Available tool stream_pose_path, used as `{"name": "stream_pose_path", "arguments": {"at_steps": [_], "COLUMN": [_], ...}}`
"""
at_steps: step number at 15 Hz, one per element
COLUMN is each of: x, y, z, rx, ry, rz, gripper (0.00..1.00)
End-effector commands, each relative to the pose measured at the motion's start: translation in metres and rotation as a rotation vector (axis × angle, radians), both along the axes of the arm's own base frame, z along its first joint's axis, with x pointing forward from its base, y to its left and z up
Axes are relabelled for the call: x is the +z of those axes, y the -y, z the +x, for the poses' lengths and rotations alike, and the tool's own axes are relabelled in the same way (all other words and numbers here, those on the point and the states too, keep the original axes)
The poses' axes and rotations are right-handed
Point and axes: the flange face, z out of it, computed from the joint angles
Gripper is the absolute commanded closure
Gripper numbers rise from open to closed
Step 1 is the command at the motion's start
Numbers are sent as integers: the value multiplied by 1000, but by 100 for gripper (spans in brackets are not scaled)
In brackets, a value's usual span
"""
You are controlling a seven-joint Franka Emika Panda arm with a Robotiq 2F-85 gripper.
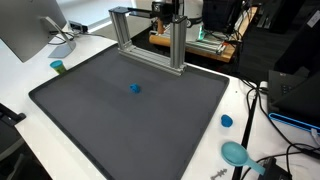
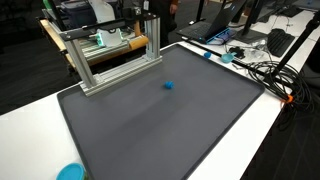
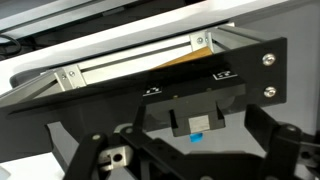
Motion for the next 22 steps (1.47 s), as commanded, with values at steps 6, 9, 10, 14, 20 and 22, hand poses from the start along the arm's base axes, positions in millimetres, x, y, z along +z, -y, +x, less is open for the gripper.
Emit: {"name": "stream_pose_path", "arguments": {"at_steps": [6, 9, 10, 14, 20, 22], "x": [-10, -10, -11, -18, -21, -26], "y": [-22, -16, -14, -6, -1, -2], "z": [14, 19, 20, 21, 8, 1], "rx": [93, 88, 92, 129, 131, 132], "ry": [44, 64, 63, 41, 44, 42], "rz": [-69, -69, -61, -38, -32, -37], "gripper": [0, 0, 2, 7, 8, 8]}}
